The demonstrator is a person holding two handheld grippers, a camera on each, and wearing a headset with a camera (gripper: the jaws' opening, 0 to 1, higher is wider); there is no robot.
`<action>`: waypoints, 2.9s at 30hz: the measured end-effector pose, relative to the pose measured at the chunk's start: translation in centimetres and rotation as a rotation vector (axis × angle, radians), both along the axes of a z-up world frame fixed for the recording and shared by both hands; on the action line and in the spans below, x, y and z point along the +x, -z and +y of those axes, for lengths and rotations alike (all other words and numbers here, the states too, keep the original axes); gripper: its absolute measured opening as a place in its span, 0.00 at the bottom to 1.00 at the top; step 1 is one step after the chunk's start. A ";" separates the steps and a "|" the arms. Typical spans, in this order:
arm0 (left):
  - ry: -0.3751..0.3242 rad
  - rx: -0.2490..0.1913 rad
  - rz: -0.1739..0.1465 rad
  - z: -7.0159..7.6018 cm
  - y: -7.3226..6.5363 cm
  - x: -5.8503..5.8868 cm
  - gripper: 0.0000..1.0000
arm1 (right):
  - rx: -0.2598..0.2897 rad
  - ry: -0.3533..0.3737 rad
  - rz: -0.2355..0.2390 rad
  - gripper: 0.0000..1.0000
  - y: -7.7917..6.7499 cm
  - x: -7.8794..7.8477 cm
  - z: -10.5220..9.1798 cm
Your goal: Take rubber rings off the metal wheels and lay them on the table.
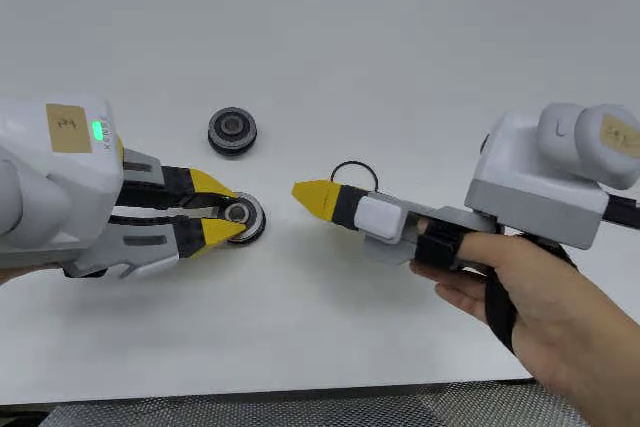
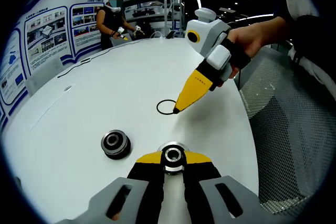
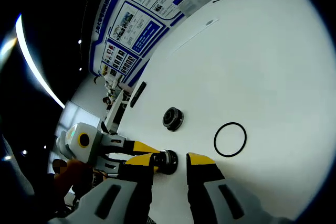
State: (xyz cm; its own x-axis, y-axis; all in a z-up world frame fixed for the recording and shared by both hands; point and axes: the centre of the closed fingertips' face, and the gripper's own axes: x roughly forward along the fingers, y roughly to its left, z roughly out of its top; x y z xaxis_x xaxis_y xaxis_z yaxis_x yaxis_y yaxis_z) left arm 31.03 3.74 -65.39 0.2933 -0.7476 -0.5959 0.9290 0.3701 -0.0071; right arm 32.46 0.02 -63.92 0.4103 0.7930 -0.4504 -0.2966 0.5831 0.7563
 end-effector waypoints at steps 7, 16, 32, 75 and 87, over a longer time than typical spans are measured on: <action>0.016 0.009 0.006 0.0 0.0 0.0 0.12 | 0.010 -0.054 0.022 0.36 0.4 -0.4 2.1; 0.021 0.000 0.013 0.1 -0.1 0.0 0.12 | 0.007 -0.097 0.069 0.46 0.7 -1.0 3.5; 0.024 0.000 0.013 0.0 -0.1 0.2 0.12 | -0.007 -0.132 0.122 0.46 1.0 -1.6 4.2; 0.075 0.003 0.014 -0.1 -0.1 0.1 0.12 | -0.028 -0.306 0.046 0.45 1.2 -1.1 4.7; 0.074 0.003 0.014 -0.1 -0.1 0.1 0.12 | 0.006 -0.299 0.074 0.41 0.9 -1.6 4.6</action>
